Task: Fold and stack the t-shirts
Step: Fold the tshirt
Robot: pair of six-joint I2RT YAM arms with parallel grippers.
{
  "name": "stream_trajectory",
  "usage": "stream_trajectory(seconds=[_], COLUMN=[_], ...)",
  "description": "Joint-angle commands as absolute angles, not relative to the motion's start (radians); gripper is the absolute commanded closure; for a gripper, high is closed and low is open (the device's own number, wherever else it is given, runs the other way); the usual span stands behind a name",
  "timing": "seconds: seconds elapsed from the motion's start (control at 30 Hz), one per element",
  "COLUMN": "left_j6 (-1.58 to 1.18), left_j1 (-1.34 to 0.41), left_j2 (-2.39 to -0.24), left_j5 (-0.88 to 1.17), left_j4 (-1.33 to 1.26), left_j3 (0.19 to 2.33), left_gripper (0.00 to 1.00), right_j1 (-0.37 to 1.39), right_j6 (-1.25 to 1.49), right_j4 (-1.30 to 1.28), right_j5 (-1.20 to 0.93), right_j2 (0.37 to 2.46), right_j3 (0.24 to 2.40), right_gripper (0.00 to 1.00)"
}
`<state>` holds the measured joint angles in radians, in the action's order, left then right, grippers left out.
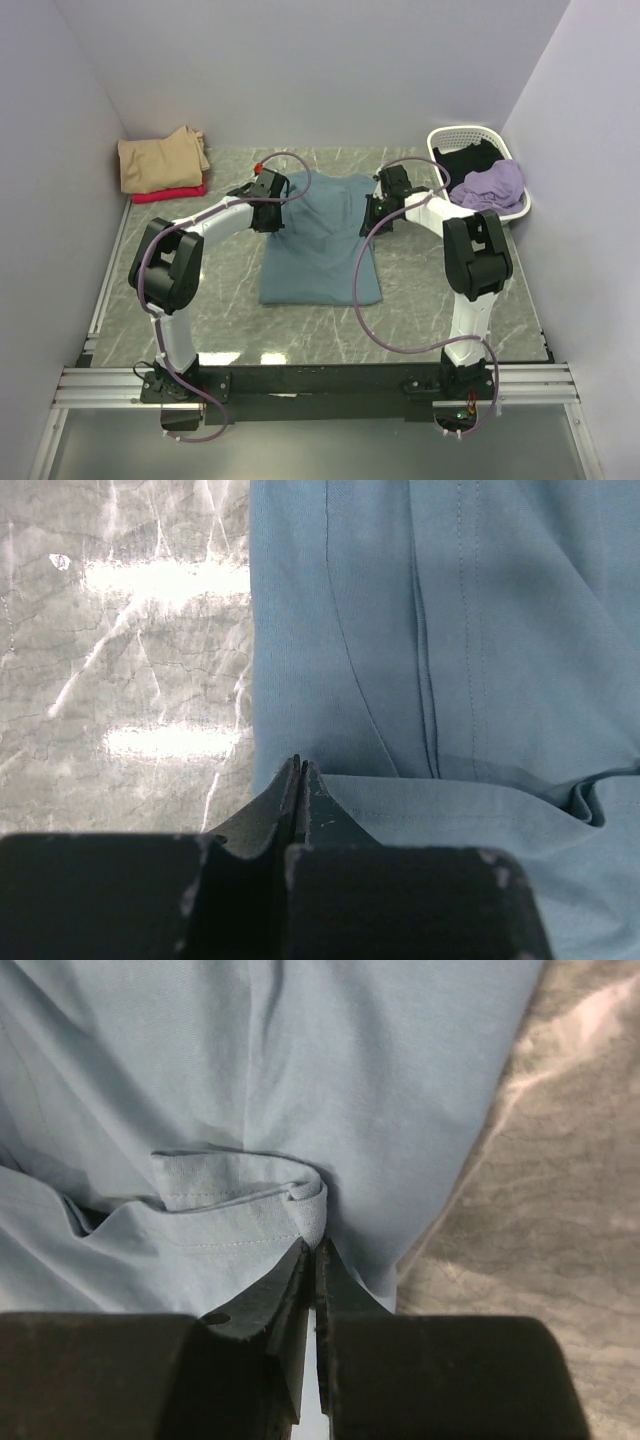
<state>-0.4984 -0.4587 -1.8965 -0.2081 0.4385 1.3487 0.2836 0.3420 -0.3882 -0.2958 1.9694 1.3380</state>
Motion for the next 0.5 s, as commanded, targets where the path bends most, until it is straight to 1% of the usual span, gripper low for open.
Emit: stream_trajectory(seconds=[0.0,0.23,0.33,0.37,0.4,0.47], left_j6=[-0.488,-0.482,-0.480,-0.480,-0.477,-0.477], left_j1=[-0.456,-0.454,-0.456,-0.456,-0.456,-0.454], left_j2=[-1.893,-1.901,-1.902,-1.904,-1.908,-1.913], left_j5=[-0.225,-0.236,-0.239,-0.238,-0.236,-0.239], left_j4=[0.429,0.426,0.423,0.423,0.425,0.428], left_j3=[1.370,1.370,1.367,1.367,1.370,1.376], left_gripper=[0.99,0.99,0.99,0.99,0.99,0.99], right_j1=[0.273,0.259,0.256,0.256,0.256,0.256], right_j6=[0.359,0.387,0.393,0.390,0.394,0.400], right_j4=[-0.333,-0.335,-0.363,-0.368,-0.371,-0.385], right_j5=[-0.229,-0.094,-0.061,-0.063,-0.058,-0.034], right_j2=[1.867,1.796,1.816,1.825,1.835,1.862], right_j3=[1.301,1.244,1.247,1.256,1.261,1.278], right_gripper=[0.91,0.91,0.91,0.89,0.81,0.83])
